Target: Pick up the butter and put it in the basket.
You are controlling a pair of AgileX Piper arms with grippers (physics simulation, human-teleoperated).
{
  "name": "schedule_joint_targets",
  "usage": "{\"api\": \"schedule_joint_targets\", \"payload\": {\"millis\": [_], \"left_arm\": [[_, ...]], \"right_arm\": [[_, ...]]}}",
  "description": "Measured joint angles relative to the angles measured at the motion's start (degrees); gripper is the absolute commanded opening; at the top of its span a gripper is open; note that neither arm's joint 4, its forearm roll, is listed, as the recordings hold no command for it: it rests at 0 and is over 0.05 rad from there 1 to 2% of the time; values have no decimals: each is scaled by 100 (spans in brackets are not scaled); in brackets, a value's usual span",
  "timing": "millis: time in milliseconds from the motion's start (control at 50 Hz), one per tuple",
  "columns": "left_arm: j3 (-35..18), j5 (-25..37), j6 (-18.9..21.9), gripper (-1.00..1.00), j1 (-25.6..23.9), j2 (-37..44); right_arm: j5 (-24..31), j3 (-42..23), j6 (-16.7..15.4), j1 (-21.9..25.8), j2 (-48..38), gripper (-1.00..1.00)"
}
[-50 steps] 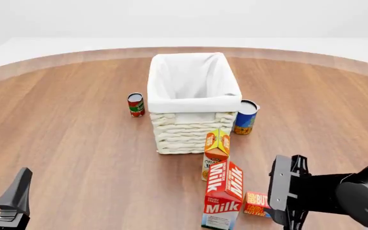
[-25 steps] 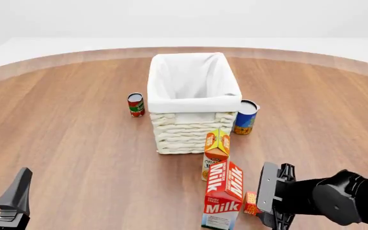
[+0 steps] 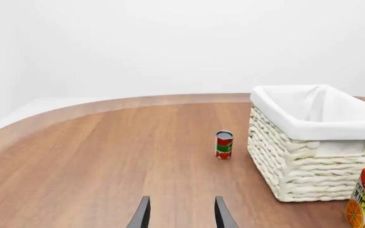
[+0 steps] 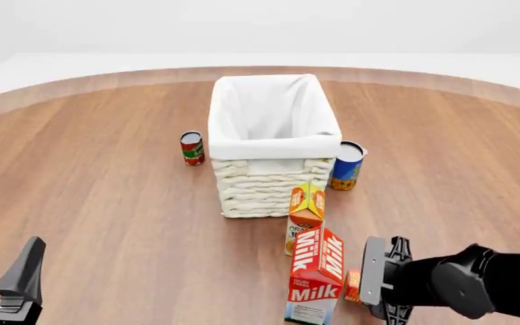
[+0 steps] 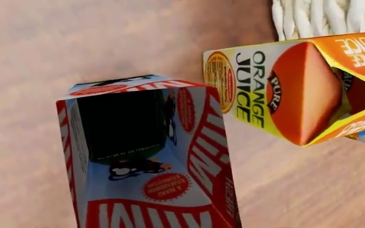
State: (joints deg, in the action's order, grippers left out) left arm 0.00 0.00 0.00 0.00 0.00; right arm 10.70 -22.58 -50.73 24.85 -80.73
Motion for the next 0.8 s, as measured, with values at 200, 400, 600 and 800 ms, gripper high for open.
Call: {"api": "schedule_joint_targets", "payload": {"millis": [200,400,600,800], "left_arm": [[0,0,0,100,0,0],[0,0,0,100,0,0],[0,0,0,100,0,0],[0,0,0,100,0,0]], "right_arm": [[456,-202,-99,-285,392,-100],[1272,-549,-216,-599,1271,-100],[1670,-1017,-31,-750,2064,-100],[1361,-1576,797,-617,2551,-100]]}}
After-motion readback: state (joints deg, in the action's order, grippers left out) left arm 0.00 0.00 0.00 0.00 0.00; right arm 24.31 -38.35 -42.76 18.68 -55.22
